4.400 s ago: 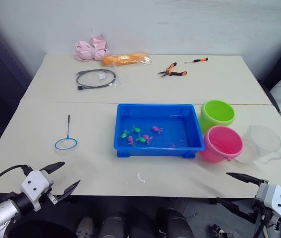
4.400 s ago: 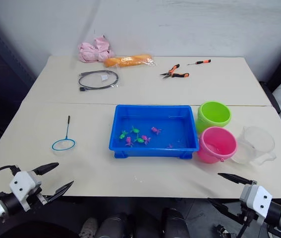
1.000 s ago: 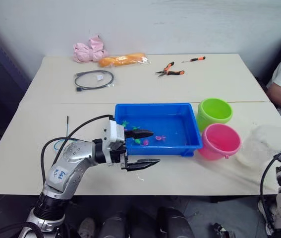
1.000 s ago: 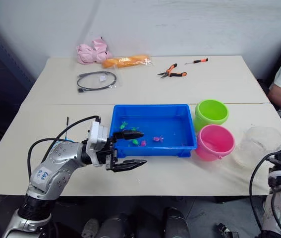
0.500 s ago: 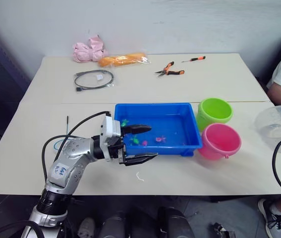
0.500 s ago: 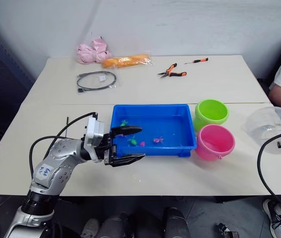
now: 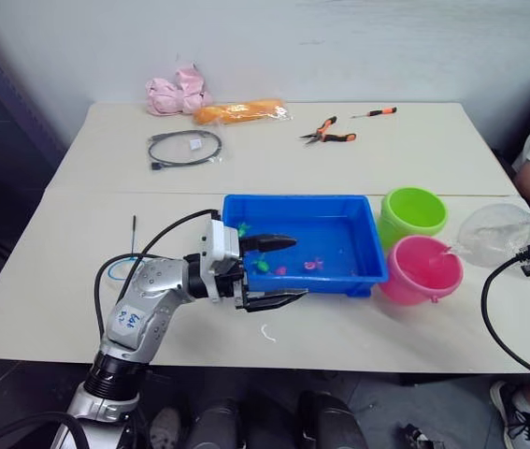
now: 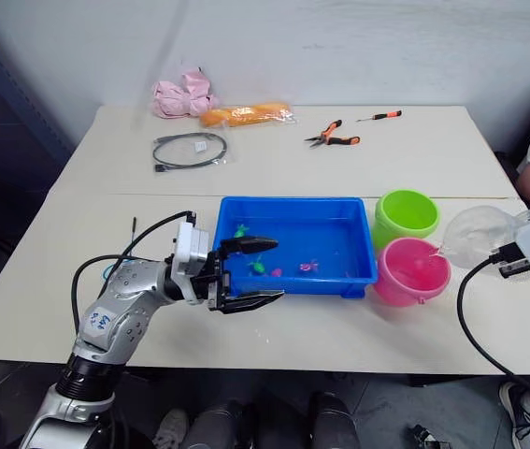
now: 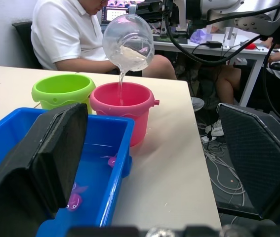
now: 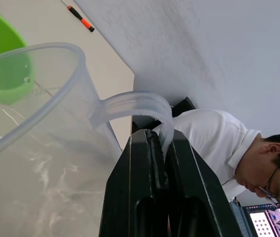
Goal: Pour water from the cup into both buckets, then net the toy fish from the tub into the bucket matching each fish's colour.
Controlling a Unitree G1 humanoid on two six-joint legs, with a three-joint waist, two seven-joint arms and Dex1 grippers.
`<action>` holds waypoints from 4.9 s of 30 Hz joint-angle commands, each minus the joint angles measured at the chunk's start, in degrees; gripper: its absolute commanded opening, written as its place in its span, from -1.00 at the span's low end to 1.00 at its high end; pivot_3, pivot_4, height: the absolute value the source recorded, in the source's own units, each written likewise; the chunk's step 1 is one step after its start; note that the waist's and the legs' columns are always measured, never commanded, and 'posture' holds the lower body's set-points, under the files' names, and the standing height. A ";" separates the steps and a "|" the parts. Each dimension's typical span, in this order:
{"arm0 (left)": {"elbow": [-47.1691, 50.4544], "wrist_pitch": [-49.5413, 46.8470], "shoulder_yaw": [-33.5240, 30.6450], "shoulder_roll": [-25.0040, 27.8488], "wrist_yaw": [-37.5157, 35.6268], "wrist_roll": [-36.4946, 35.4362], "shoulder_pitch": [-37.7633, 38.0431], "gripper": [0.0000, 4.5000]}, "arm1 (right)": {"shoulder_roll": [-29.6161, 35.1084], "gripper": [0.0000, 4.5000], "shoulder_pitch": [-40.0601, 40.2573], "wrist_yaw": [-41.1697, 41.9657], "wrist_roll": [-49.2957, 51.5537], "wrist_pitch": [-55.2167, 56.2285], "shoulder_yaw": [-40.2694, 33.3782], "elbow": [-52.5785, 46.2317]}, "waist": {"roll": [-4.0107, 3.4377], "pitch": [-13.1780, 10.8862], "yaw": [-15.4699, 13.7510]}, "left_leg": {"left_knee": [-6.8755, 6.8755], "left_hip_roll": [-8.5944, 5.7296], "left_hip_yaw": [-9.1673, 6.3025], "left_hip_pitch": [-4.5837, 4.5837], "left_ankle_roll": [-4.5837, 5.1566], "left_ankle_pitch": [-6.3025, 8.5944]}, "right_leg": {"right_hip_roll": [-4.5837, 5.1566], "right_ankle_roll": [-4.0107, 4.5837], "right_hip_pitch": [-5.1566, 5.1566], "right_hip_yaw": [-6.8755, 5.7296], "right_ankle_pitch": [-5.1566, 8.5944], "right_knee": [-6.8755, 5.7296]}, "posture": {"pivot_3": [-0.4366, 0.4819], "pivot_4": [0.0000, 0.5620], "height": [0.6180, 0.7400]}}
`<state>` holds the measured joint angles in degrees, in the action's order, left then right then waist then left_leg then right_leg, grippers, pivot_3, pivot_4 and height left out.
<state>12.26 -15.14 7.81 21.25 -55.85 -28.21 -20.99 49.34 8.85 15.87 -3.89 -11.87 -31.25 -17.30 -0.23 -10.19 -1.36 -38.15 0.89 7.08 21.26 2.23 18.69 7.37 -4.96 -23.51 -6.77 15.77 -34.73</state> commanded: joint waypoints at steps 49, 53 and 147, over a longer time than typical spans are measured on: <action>1.55 -3.63 -4.00 -0.94 5.01 -2.46 0.88 1.00 | -14.47 -0.98 -10.82 -1.95 13.86 -3.82 -9.45 1.11 | 0.03 -0.02 0.14 | -0.05 0.03 -0.04 -0.01 -0.02 -0.06 | 0.01 0.00 0.03 -0.02 0.00 -0.05 | -0.05 -0.47 1.00; 1.83 -6.03 -7.03 -0.41 7.19 -4.17 -0.22 1.00 | -11.75 -0.98 -17.21 -2.03 21.66 -21.33 -11.20 0.17 | 0.02 -0.02 0.30 | -0.05 0.03 -0.07 -0.01 0.00 -0.06 | 0.07 0.00 0.02 -0.01 0.00 -0.08 | -0.05 -0.47 1.00; 5.07 -14.96 -10.57 4.50 2.79 -14.87 -3.89 1.00 | -16.79 -0.98 -38.70 -9.60 24.88 -19.09 -13.48 24.12 | 0.03 -0.04 1.45 | -0.04 0.19 -0.13 0.19 -0.15 -0.25 | -0.64 -0.10 -0.01 0.08 -0.07 -0.13 | -0.05 -0.47 1.00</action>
<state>13.14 -26.29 -1.05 24.48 -51.17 -37.46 -25.35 33.23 -30.70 7.80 17.24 -29.49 -41.19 9.38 -0.19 -10.23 0.09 -38.19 1.10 6.94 21.45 2.07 18.45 6.72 -5.05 -23.51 -6.68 15.71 -34.86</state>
